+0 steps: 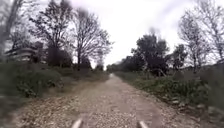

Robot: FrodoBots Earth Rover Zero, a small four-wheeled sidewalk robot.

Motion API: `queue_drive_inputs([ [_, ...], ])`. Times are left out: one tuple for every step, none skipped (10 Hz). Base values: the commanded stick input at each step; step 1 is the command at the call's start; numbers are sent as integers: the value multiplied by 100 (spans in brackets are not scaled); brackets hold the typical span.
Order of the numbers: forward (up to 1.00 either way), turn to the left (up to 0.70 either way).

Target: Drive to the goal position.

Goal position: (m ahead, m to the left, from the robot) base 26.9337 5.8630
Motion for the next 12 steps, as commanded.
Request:
queue_drive_inputs([
  [70,0],
  [70,0],
  [70,0],
  [70,0],
  [70,0],
  [70,0],
  [70,0],
  [70,0],
  [70,0],
  [70,0],
  [70,0],
  [70,0],
])
